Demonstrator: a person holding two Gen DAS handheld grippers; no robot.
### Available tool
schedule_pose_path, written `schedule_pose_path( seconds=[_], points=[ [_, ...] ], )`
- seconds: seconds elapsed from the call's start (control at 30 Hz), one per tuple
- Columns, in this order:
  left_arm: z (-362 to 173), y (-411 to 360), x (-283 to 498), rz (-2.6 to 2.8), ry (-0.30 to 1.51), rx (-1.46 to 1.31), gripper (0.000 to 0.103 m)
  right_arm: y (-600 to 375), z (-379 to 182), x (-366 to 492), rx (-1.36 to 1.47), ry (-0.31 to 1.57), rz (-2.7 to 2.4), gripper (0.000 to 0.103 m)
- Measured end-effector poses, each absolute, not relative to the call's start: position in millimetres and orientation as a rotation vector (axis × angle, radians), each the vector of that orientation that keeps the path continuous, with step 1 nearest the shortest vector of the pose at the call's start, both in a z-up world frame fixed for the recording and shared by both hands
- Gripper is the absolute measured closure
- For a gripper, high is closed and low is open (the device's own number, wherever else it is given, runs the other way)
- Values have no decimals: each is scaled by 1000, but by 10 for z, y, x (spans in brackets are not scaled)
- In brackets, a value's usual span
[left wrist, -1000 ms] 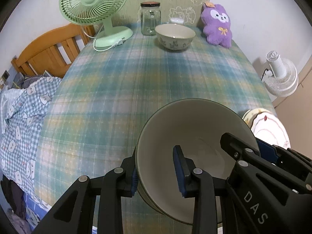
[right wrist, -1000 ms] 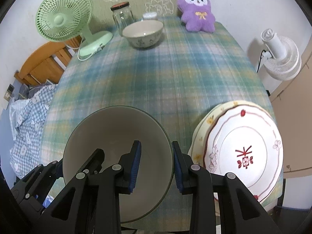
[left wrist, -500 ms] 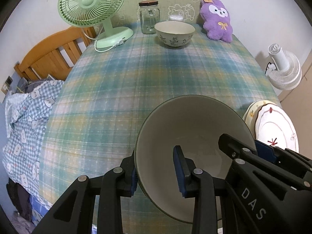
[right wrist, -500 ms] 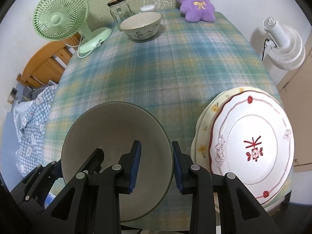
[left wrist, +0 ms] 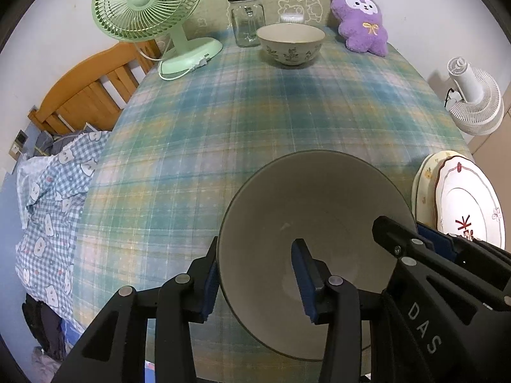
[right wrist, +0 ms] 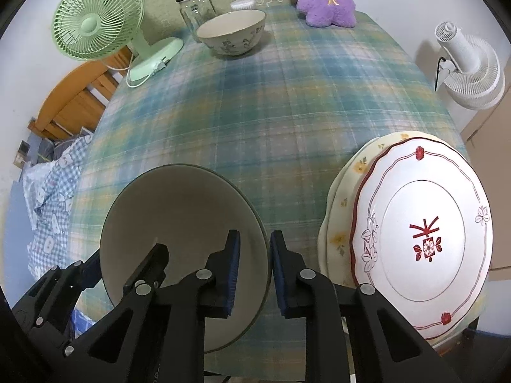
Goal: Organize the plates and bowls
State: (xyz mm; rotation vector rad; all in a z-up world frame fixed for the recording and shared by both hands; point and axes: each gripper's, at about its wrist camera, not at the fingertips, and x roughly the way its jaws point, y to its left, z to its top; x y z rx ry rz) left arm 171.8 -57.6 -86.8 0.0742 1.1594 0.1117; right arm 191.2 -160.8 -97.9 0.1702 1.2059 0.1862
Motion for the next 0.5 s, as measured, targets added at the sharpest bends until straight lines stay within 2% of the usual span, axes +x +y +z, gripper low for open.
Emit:
schedule_pose_path(
  seconds=[0.17, 0.27, 0.3, 0.37, 0.43, 0.5],
  points=[
    [-854, -542, 1756, 89, 1167, 65, 55, -1584, -922, 1932, 142, 1203, 185, 80],
    [-757, -552, 1786, 77, 1145, 67, 39, -1558, -789, 1967, 101, 1175, 197, 78],
    [-708, -561, 1802, 74, 1131, 71, 32, -1556, -730, 1990, 96, 1168, 201, 75],
    [-577, -570, 1850, 66, 1103, 74, 30, -1568, -623, 2032, 105, 1147, 219, 56],
    [-473, -572, 1906, 66, 1086, 75, 27, -1578, -481, 2072, 100, 1108, 220, 46],
    [-369, -565, 1971, 69, 1065, 77, 26, -1573, -351, 2121, 88, 1080, 222, 43]
  ],
)
